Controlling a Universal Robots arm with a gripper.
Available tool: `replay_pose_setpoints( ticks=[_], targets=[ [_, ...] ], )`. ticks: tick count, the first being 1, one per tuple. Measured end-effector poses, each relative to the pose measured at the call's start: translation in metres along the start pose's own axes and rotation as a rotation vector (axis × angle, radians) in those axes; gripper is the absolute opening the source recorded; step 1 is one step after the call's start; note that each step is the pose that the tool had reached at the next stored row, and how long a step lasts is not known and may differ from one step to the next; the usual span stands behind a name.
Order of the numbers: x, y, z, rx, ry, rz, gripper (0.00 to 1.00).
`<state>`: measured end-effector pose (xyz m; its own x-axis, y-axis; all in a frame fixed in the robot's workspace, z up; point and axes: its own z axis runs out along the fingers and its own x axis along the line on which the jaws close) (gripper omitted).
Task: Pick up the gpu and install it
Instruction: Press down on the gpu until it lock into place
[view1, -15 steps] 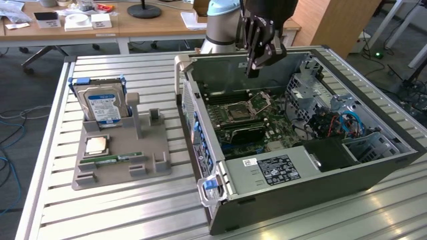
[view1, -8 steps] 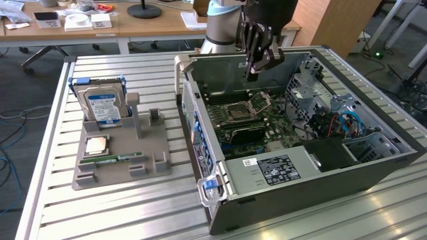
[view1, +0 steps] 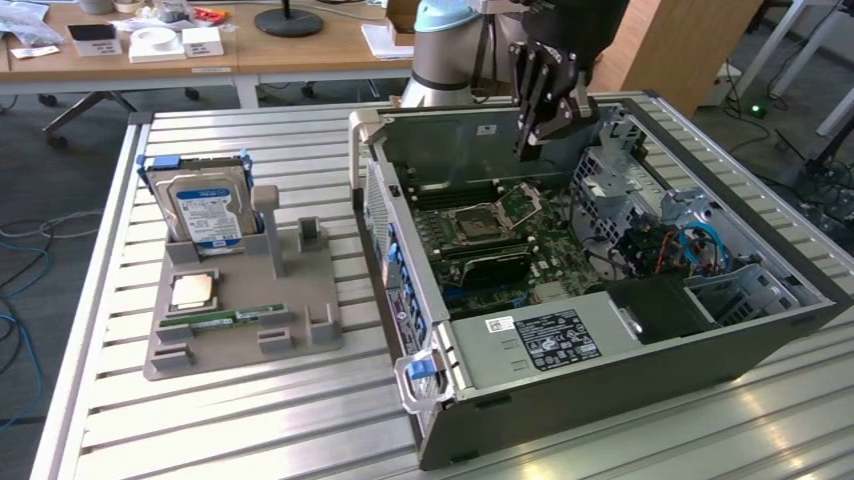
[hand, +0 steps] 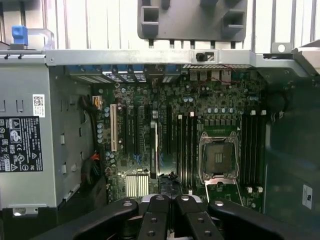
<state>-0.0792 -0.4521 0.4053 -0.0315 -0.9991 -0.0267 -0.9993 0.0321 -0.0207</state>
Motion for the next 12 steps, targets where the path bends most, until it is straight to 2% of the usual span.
replay_pose_setpoints(
  ticks=[12],
  targets=[
    [0.0000, -0.0001, 0.0007, -0.0001, 0.0004, 0.000, 0.11]
  ],
)
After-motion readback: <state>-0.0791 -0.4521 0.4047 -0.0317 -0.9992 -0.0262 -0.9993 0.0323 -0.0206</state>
